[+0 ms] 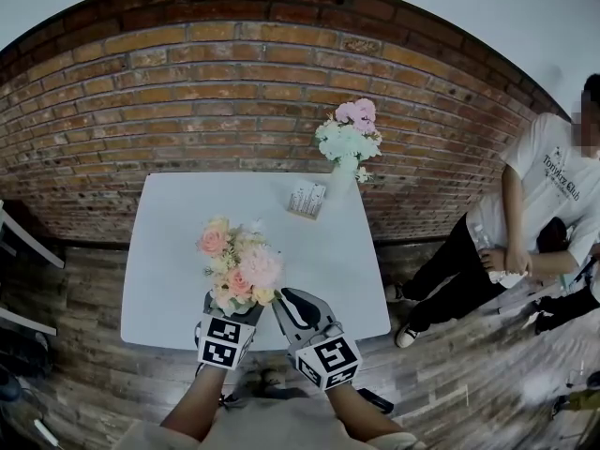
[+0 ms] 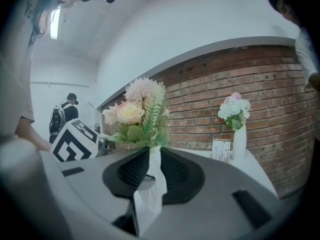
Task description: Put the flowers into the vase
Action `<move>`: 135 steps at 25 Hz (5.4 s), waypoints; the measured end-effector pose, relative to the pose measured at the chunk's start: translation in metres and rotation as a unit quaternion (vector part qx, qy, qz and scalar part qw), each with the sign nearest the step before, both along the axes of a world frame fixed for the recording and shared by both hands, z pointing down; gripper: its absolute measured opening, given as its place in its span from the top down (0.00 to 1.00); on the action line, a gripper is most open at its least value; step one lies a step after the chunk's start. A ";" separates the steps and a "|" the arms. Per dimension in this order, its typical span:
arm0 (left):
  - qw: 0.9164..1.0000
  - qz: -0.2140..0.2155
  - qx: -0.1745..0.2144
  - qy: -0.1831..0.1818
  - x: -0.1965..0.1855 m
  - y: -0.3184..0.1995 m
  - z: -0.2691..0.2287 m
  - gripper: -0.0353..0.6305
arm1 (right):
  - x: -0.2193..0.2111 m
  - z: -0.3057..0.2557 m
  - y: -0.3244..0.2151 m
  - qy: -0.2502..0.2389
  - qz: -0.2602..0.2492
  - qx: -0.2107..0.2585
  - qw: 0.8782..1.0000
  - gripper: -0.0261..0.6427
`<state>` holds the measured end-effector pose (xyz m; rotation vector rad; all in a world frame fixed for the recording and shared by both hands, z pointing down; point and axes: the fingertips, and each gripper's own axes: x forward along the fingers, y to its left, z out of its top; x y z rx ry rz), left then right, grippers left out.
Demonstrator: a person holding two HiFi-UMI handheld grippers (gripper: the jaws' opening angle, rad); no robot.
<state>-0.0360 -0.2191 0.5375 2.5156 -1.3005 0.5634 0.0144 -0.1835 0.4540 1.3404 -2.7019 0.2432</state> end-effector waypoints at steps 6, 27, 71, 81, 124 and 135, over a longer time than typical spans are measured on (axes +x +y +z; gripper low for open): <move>1.000 0.002 0.001 -0.003 -0.001 0.001 0.000 0.51 | -0.001 0.000 0.002 0.000 0.007 -0.006 1.000 0.89; 1.000 0.000 0.003 0.005 -0.004 0.003 0.001 0.50 | 0.004 0.007 0.009 0.002 0.022 -0.015 1.000 0.90; 0.996 -0.055 0.048 0.048 -0.029 0.066 -0.040 0.72 | -0.018 0.013 0.031 0.023 0.037 -0.023 0.999 0.91; 0.990 -0.070 0.093 0.080 -0.015 0.078 -0.091 0.93 | -0.018 -0.010 0.042 0.020 0.042 -0.014 0.999 0.95; 0.977 -0.073 0.185 0.077 -0.005 0.091 -0.182 0.93 | -0.017 -0.096 0.054 0.010 0.059 0.082 0.995 0.95; 0.976 -0.078 0.184 0.083 -0.009 0.087 -0.182 0.93 | -0.021 -0.092 0.050 0.010 0.053 0.075 0.996 0.95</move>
